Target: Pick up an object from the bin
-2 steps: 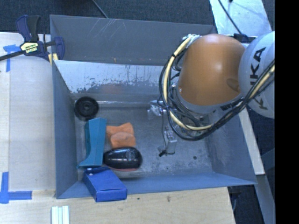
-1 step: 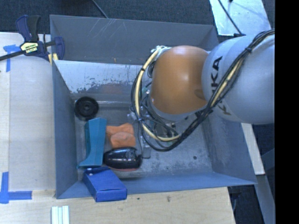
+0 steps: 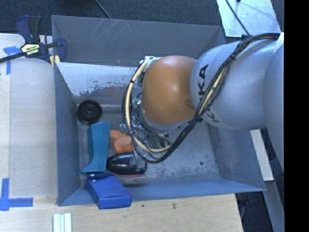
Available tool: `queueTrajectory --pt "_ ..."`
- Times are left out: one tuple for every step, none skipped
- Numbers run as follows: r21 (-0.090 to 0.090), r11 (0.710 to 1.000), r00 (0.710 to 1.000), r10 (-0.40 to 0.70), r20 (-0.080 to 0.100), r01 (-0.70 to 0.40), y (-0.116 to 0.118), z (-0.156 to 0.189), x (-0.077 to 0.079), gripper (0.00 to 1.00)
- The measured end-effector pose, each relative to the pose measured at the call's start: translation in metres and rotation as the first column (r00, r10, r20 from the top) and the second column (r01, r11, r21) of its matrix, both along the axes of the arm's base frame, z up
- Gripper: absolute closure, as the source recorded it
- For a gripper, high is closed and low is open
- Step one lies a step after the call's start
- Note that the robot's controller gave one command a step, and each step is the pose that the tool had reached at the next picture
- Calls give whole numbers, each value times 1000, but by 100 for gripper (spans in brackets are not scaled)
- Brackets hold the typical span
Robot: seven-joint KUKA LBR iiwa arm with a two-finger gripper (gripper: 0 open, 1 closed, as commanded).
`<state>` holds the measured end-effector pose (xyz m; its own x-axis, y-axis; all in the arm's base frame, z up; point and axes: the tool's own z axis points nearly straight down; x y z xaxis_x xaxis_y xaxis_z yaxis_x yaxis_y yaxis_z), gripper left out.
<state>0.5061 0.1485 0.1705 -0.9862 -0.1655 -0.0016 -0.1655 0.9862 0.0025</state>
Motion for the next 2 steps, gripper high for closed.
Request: queueTrajectory --pt "-2 998 998 64 2 -64 0 -36 -1 0" --pt "-3 1000 1000 31 -3 -31 4 -61 -4 0"
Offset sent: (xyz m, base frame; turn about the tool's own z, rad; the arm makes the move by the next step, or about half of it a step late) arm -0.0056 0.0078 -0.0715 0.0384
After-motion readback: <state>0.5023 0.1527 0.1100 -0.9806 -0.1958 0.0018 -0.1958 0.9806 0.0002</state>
